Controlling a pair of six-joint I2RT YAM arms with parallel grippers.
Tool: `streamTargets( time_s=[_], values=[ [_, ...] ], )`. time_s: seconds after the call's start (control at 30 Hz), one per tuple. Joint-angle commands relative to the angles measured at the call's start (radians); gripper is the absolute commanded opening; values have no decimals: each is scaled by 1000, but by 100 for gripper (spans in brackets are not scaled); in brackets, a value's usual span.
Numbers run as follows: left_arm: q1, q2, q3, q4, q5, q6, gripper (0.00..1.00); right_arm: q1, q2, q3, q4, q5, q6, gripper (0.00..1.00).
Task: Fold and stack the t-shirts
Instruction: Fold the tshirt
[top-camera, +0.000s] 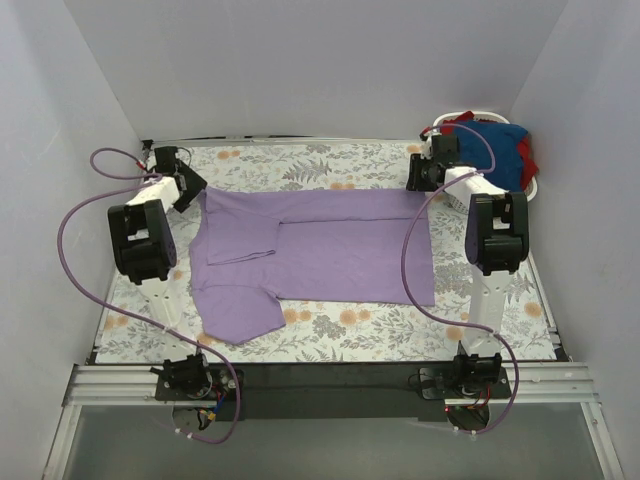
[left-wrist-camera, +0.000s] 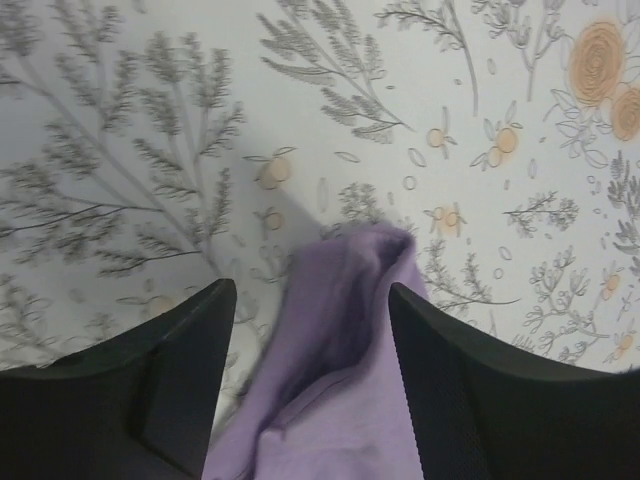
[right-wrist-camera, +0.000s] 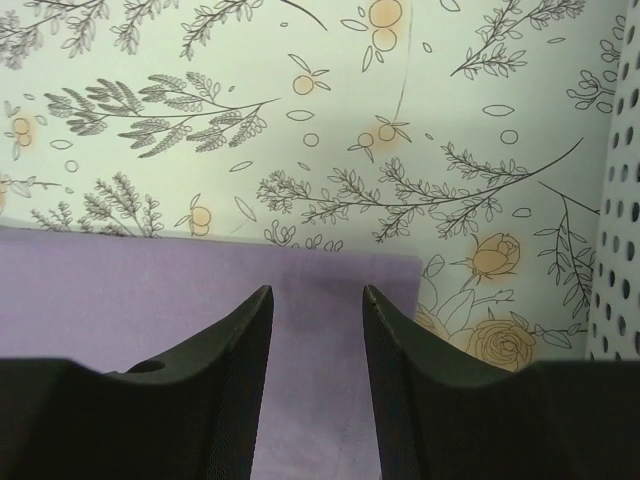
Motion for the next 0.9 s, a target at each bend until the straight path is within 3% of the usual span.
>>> streamTargets(
  time_s=[0.0, 0.1, 0.3, 0.5, 0.63, 0.7, 0.87],
  values=[
    [33, -143, -52, -41, -46, 6, 64, 7, -86, 13, -22, -76, -15, 48],
    [33, -236, -132, -28, -5, -9, 64, 21, -145, -48, -7, -119, 1, 48],
    [21, -307, -281, -7, 135, -31, 45, 38, -208, -157, 48, -159, 44, 47],
    [-16, -265, -283, -2, 172, -17, 44, 38, -186, -208, 73, -156, 59, 46],
    [-16, -222, -279, -4, 164, -12, 41, 35, -162, -215, 79, -145, 67, 45],
    [-16, -200, -273, -49, 114, -8, 31, 30, -149, -223, 79, -135, 76, 45],
    [-18, -172, -279, -113, 29, -12, 22, 10, -125, -237, 88, -124, 93, 45]
  ],
)
